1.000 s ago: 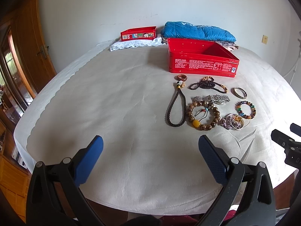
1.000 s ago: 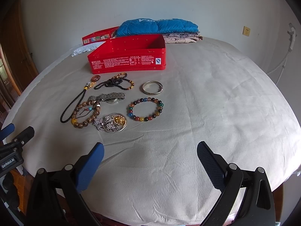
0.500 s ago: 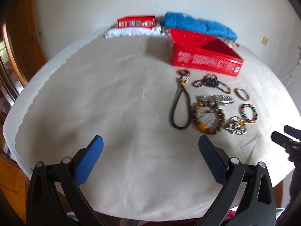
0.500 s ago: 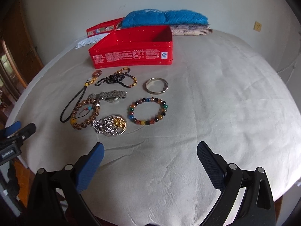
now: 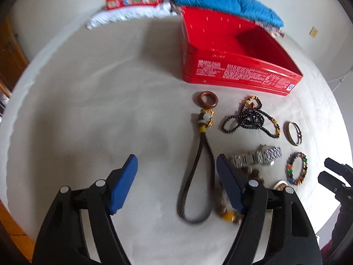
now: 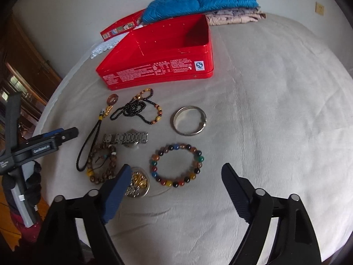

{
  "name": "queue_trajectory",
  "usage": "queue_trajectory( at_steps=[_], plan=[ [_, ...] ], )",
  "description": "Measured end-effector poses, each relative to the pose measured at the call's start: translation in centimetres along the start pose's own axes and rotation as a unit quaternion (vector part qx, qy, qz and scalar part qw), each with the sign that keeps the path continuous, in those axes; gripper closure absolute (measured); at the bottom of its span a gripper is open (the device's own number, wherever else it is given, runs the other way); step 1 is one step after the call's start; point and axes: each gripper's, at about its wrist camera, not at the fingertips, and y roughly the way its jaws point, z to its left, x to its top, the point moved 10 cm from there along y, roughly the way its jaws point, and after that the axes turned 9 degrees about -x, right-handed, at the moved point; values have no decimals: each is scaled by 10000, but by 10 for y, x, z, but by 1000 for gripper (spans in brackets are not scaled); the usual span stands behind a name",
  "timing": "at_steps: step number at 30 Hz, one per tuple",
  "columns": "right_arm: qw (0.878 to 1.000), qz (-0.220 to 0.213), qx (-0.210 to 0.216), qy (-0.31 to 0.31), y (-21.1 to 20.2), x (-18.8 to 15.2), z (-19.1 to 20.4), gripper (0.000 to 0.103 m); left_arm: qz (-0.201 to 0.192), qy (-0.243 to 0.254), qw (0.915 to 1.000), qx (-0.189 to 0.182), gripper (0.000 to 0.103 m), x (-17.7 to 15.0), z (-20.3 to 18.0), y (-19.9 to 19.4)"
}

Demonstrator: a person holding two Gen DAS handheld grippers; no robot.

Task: Organize jewelry
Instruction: 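Grasp the black braided cord keychain with the left tool while the right tool grasps the silver bangle, then carry the cord and bangle into the red tin box and open both tools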

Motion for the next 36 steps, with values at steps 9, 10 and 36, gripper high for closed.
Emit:
queue_trajectory(
  at_steps=[9,10,36],
  plan=[
    [9991,270,-300,-137,39,37,-4,33,408,111,9991,16,38,21,-9,39],
    [9987,321,-333,-203,44,40,-2,33,440,118,9990,8,40,22,-10,41],
    [9970,272,-550,-472,59,50,0,54,586,208,9978,-236,97,20,-26,36]
  ],
)
